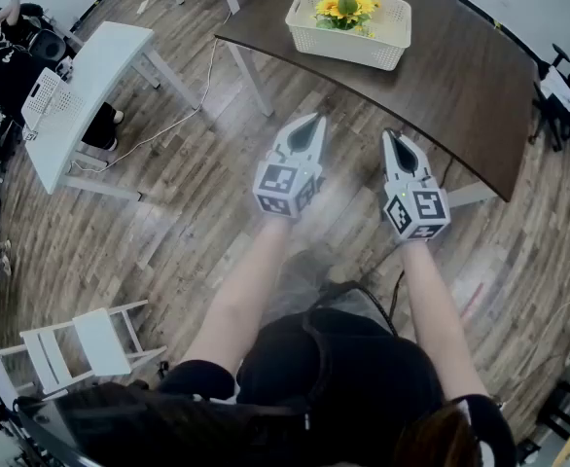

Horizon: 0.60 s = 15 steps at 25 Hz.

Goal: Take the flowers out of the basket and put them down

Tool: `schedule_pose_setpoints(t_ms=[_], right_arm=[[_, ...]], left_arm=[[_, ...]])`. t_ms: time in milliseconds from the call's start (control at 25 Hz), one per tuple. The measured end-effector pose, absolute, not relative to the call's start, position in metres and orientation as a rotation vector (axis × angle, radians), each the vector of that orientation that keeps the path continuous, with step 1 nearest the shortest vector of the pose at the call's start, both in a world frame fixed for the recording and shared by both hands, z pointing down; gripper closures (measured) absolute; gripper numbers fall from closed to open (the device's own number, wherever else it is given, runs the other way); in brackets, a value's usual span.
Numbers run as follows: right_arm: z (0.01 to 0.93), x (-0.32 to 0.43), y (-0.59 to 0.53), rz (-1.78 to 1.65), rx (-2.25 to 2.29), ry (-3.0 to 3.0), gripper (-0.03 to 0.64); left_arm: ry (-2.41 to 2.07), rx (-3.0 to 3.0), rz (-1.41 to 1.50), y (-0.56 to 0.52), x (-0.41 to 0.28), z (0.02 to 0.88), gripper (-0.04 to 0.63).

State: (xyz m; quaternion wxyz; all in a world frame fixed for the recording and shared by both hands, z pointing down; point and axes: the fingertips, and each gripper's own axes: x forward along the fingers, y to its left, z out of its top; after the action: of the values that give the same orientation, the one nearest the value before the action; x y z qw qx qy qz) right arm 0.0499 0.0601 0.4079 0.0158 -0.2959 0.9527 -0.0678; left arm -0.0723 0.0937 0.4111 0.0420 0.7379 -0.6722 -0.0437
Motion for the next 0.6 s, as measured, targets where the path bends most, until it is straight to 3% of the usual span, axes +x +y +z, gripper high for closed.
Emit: schedule_pose_setpoints(t_ms=[600], right_arm=[[0.4014,0.0511,0.0629,-0.218,-0.866,2.957,0.617]], left_arm=[[-2.090,2.265,-0.104,0.0968,-0.0651,0.4057,0.589]])
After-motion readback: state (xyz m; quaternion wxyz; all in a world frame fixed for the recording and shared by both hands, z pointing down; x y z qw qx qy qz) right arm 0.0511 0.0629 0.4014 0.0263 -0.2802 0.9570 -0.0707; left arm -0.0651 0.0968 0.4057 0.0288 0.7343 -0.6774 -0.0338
